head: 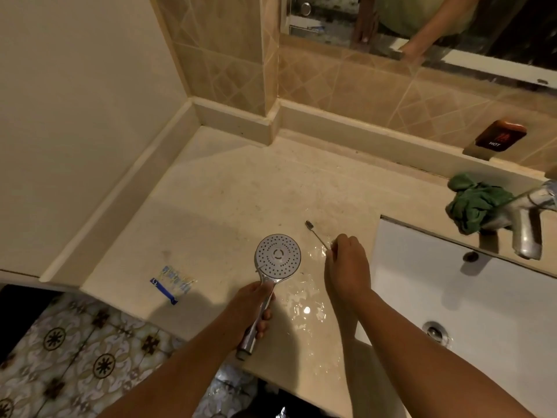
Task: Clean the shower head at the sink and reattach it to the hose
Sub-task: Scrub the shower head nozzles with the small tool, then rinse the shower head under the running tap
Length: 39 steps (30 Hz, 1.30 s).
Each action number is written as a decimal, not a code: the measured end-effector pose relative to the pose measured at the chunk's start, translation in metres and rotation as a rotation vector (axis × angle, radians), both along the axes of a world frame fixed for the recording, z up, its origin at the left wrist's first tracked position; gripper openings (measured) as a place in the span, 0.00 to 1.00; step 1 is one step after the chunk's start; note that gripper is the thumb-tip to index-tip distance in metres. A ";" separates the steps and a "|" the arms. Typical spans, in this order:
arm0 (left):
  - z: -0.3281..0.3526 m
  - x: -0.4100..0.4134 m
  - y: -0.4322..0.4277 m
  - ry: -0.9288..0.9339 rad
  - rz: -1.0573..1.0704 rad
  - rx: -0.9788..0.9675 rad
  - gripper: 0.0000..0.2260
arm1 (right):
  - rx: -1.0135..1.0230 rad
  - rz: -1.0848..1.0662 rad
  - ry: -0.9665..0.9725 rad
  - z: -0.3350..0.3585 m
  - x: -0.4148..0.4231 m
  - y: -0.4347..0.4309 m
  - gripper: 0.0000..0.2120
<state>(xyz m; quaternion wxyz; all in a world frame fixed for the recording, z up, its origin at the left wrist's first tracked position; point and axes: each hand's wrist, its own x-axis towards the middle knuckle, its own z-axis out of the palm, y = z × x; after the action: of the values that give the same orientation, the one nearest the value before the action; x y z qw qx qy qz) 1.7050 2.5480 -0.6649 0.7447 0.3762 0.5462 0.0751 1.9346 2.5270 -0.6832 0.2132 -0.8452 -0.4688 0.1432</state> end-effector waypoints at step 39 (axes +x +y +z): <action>0.042 0.327 -0.141 0.045 -0.292 0.024 0.15 | -0.109 -0.156 -0.094 0.131 0.332 -0.071 0.26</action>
<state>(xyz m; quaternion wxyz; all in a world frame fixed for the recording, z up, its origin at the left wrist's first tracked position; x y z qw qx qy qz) 2.0325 2.4065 -0.6234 0.7309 0.4618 0.5012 -0.0359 2.2665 2.4555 -0.5520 0.1551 -0.8952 -0.4026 0.1117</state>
